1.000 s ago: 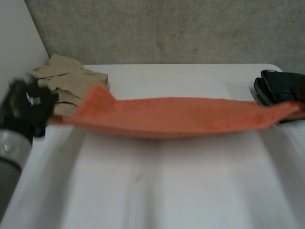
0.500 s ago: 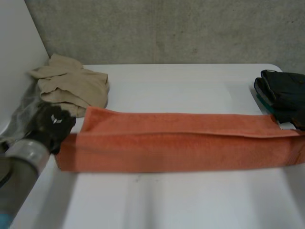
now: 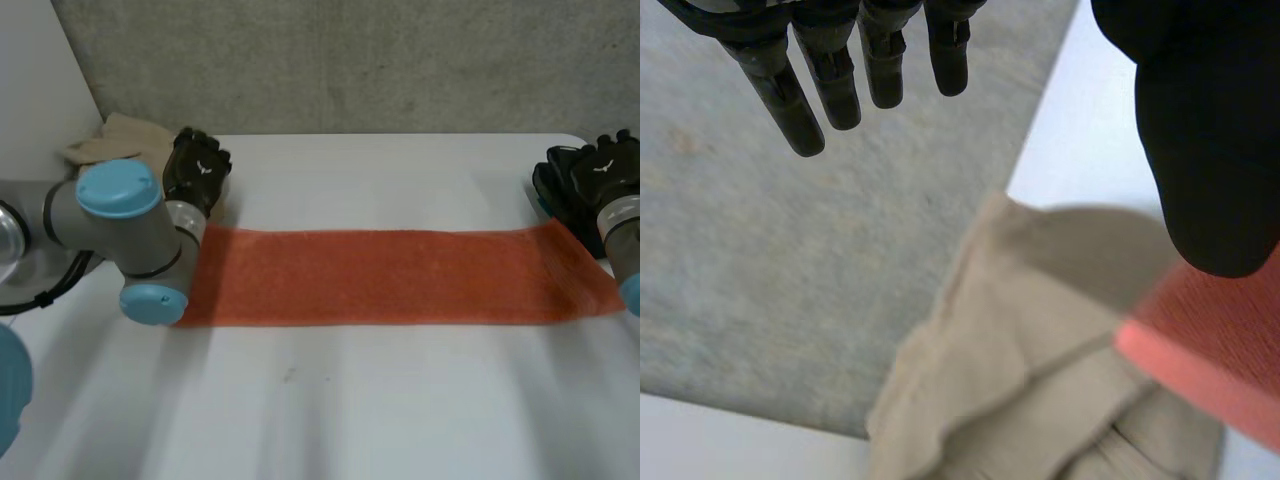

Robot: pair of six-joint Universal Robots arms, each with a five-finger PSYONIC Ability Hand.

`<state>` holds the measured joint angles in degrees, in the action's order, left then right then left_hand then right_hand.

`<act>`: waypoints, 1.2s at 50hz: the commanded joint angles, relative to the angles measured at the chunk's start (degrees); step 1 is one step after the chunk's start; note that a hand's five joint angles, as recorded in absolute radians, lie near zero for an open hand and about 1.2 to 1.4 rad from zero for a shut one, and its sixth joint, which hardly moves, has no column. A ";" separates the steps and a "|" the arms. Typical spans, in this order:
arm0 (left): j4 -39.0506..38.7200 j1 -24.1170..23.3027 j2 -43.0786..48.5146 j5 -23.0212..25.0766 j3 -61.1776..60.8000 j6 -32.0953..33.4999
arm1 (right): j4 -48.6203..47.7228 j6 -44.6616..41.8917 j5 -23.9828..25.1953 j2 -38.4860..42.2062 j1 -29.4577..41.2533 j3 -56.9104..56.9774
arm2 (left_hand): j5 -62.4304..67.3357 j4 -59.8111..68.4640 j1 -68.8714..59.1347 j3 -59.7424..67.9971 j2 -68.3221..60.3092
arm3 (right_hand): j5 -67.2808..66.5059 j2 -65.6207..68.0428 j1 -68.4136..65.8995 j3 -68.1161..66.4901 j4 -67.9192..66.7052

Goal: Fold the laundry.

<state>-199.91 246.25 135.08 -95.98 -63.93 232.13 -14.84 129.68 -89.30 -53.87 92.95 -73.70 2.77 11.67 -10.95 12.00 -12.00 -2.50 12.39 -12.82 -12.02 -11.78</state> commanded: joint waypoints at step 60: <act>-7.60 2.48 -34.36 6.07 -37.32 -15.92 | -2.38 2.42 18.55 -17.85 -8.42 -15.42 | -2.77 -1.67 0.95 -2.00 2.00 | -67.50 67.61 -67.18 -67.98 -68.22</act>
<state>-207.56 248.26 102.15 -89.82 -101.33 217.75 -13.16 127.42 -71.07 -67.72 69.92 -89.25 2.77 11.67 -10.94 12.00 -12.00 -57.64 67.45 -64.70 -68.08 -68.57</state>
